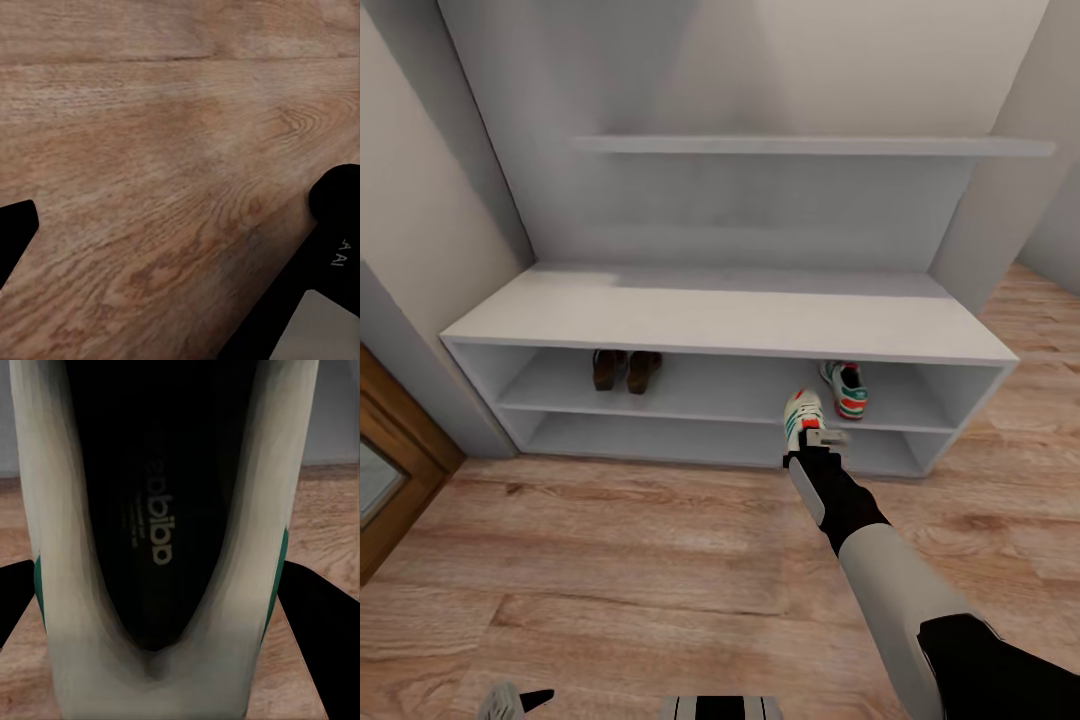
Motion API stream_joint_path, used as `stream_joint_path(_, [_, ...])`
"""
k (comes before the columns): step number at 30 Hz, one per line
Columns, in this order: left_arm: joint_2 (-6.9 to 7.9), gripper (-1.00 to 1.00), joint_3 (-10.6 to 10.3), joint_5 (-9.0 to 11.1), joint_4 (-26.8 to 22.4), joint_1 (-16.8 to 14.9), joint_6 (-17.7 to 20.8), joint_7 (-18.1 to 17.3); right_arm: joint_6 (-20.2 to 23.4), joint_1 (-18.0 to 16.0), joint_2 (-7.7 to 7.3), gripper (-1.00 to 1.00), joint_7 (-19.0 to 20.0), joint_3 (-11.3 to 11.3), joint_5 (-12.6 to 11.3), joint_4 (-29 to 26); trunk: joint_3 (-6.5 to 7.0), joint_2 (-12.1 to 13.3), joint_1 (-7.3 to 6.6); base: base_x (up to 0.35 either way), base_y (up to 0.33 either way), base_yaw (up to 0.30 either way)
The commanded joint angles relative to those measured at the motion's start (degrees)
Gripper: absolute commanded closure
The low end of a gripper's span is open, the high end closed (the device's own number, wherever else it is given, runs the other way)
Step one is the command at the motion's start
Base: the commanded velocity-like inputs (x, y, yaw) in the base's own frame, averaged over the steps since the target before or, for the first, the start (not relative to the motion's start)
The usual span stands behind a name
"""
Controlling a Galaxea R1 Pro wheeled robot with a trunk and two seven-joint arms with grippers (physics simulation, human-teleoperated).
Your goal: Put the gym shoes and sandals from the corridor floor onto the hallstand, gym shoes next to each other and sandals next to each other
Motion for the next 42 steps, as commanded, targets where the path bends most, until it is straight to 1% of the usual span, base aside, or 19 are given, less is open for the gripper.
stream_joint_path(1, [0.0,-1.0,0.1,0.0,0.0,0.0,-0.3,-0.2,0.2,0.0,-0.04,1.0,-0.6,0.3,-0.5,-0.1,-0.05,0.0,0.02,0.288,-0.144,0.0])
stream_joint_path(11, [0.01,-1.0,0.1,0.0,0.0,0.0,-0.3,-0.2,0.2,0.0,-0.04,1.0,-0.6,0.3,-0.5,0.0,-0.05,0.0,0.02,0.248,-0.121,0.0])
stream_joint_path(17, [0.01,-1.0,0.2,0.0,0.0,0.0,-0.3,-0.2,0.2,0.0,-0.04,1.0,-0.6,0.3,-0.5,0.0,-0.05,0.0,0.02,0.065,-0.011,0.0])
stream_joint_path(24, [0.01,-1.0,0.2,0.0,0.0,0.0,-0.3,-0.2,0.2,0.0,-0.04,1.0,-0.6,0.3,-0.5,0.0,-0.05,0.0,0.02,0.292,-0.001,0.0])
stream_joint_path(30, [0.01,-1.0,0.2,0.0,0.0,0.0,-0.3,-0.2,0.2,0.0,-0.04,1.0,-0.6,0.3,-0.5,0.0,-0.05,0.0,0.02,0.081,0.0,0.0])
stream_joint_path(36, [0.01,-1.0,0.2,0.0,0.0,0.0,-0.3,-0.2,0.2,0.0,-0.04,1.0,-0.6,0.3,-0.5,0.0,-0.05,0.0,0.02,0.227,0.0,0.0])
stream_joint_path(42, [0.01,-1.0,0.2,0.0,0.0,0.0,-0.3,-0.2,0.2,0.0,-0.04,1.0,-0.6,0.2,-0.5,0.0,-0.05,0.0,0.02,0.054,0.0,0.0])
